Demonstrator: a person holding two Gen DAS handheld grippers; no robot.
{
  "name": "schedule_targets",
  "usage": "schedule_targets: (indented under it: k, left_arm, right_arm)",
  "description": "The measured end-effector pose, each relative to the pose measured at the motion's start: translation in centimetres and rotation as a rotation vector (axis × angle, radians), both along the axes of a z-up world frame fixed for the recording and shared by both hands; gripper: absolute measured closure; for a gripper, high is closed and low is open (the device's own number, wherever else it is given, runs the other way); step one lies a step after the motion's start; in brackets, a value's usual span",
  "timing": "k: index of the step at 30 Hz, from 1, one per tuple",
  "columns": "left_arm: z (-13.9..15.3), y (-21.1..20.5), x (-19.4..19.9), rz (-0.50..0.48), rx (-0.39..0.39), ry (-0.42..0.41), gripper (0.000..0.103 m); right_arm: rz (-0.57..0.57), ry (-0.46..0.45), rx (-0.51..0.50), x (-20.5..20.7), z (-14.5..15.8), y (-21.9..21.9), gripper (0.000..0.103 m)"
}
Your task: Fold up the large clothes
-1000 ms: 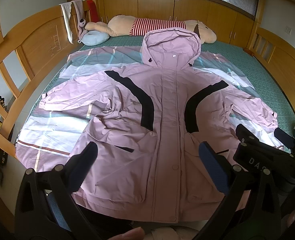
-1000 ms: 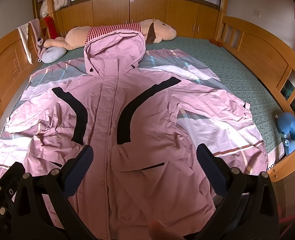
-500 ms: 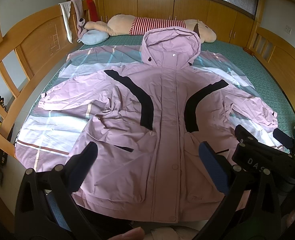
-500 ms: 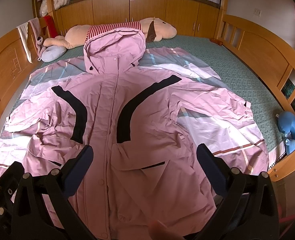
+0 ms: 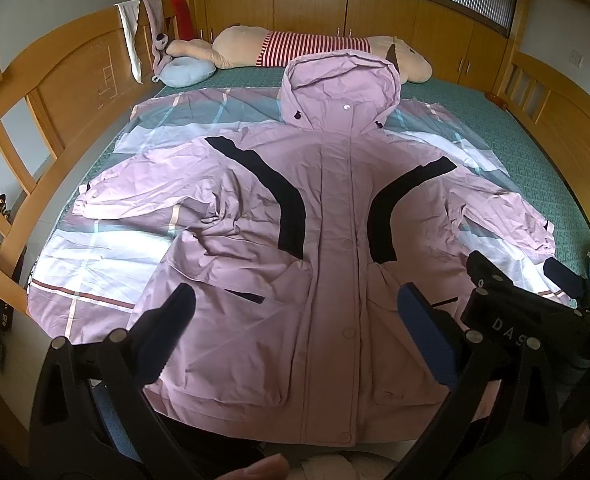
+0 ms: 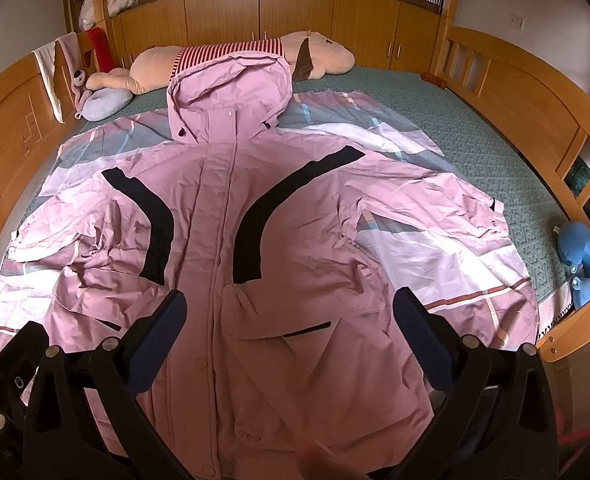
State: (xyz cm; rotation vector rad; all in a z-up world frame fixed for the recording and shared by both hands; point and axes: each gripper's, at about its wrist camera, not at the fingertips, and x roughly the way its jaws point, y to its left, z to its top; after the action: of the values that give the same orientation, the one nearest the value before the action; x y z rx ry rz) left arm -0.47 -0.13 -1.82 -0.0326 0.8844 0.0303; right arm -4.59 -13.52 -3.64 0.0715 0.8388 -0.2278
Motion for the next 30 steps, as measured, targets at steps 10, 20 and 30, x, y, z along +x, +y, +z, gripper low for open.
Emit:
schedule_targets:
  k: [10,20,30]
  left_arm:
    - [-0.8,-0.3,0.5,-0.001,-0.003,0.015,0.002]
    - [-1.8,0.1,1.7,-0.010,-0.047,0.024,0.002]
    - [-3.4,0.0,4.3,-0.005,-0.027,0.023,0.002]
  right_arm:
    - [0.003,0.014,-0.005,0.5,-0.7,0.2,0.001]
    - [0.002,0.039,-0.010,1.3,-1.3,-0.1,0.001]
    - [0.043,0.046,0.043,3.6,-2.6,-1.4,0.001]
